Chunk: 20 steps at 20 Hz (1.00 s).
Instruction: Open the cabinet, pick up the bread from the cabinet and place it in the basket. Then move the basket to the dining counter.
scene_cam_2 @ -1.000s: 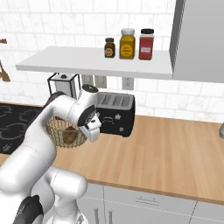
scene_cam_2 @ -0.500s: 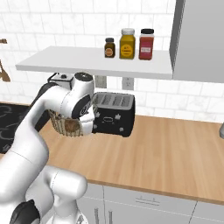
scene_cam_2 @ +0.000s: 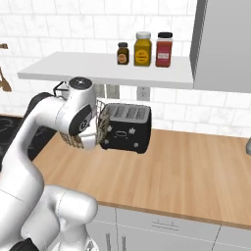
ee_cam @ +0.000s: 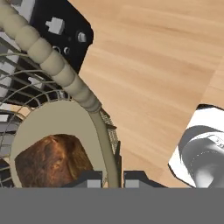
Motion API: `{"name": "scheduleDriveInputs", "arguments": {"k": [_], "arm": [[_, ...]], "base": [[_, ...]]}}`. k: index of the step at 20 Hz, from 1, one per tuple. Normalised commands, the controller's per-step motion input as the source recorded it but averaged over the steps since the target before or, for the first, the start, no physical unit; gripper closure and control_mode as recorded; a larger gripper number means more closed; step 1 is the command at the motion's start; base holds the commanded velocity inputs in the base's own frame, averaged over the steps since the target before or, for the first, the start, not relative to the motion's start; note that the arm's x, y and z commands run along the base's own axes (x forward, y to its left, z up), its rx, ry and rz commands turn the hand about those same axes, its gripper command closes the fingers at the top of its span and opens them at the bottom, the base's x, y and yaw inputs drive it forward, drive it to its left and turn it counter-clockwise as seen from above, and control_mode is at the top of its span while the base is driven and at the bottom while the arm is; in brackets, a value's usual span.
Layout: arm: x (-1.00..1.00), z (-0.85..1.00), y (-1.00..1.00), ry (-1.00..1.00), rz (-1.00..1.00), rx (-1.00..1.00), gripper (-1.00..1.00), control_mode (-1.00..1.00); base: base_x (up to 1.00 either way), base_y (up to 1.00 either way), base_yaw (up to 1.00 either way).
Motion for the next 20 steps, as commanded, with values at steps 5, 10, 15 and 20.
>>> {"name": "scheduleDriveInputs", "arguments": {"k": [5,10,15,20], "arm": [[-0.17,0.51,-0.01,0.01,-0.01,-0.25,1.00,-1.00],[-0.40,0.11,-0.01,-0.03,0.00,-0.13,1.00,-1.00],[-0.77,0.00,0.00,-0.09,0.00,0.10,1.00,-1.00],[-0.68,0.07,-0.02,-0.05,0.00,0.13,1.00,-1.00]], "base": [[0.00,0.00,0.00],[0.00,0.00,0.00],[0.00,0.00,0.00],[0.00,0.00,0.00]]}}
